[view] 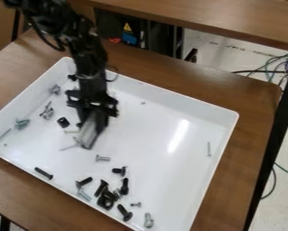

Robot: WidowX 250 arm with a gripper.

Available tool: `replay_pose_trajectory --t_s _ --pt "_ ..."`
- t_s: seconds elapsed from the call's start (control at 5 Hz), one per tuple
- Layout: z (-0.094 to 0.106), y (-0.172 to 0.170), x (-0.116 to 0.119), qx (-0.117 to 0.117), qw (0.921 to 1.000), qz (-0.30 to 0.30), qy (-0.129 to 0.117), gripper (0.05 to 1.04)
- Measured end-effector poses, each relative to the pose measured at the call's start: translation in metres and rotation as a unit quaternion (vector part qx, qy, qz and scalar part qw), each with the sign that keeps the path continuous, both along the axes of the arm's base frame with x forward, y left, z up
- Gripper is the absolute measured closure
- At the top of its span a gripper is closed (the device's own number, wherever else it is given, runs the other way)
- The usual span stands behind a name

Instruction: Sweep into pile

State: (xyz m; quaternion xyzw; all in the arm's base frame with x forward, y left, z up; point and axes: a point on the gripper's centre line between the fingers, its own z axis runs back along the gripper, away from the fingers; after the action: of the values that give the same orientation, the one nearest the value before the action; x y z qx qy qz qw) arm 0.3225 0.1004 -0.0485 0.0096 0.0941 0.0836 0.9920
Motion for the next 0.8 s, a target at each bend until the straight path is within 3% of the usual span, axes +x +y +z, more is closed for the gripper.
replay_pose_trajectory --t_s 0.2,0.4,0.6,0.8 --pt "0.003 0.050 -0.004 0.008 0.9998 -0.008 0.017 0.728" --pt "0.006 0.071 -0.012 0.010 0.9995 0.019 0.021 0.728" --pt "0.009 0.050 -0.005 -0.004 0.9993 0.037 0.009 0.728" --pt "0.029 0.012 0.004 -0.022 0.9987 0.039 -0.026 0.728"
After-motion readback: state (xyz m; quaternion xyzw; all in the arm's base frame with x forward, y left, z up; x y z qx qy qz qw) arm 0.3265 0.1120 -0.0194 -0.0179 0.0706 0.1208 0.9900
